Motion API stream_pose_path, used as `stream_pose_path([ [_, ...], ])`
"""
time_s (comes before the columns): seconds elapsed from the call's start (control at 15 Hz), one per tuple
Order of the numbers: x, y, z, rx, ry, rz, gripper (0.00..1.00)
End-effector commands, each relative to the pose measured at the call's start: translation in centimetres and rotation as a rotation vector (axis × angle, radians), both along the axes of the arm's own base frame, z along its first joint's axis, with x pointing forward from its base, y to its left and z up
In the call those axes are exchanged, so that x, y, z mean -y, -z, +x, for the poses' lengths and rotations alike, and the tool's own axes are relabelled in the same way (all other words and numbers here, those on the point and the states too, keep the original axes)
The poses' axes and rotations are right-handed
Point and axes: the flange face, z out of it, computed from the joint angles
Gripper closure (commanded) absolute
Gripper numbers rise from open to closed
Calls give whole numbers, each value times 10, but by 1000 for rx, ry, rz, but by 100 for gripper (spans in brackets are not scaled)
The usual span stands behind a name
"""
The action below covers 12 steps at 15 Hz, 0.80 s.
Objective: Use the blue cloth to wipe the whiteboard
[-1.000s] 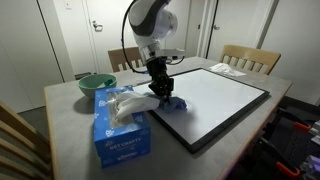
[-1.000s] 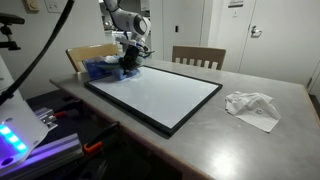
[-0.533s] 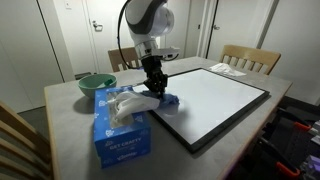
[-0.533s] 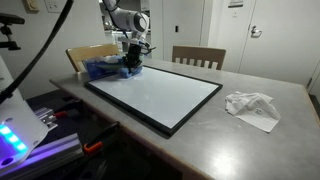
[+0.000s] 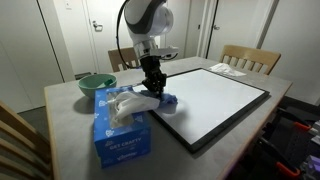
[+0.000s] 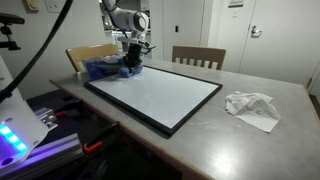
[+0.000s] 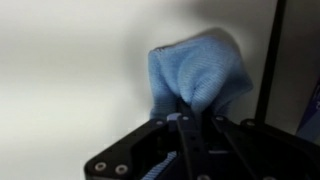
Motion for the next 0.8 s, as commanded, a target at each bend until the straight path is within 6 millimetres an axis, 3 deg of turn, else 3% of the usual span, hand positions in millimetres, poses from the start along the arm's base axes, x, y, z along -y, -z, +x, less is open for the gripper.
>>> stream_pose_path([
  [0.0,-2,5,12,146,16,-22,97],
  [0.4,2,1,39,302,-9,-34,97],
  [0.73,10,7,60,427,171,80,97],
])
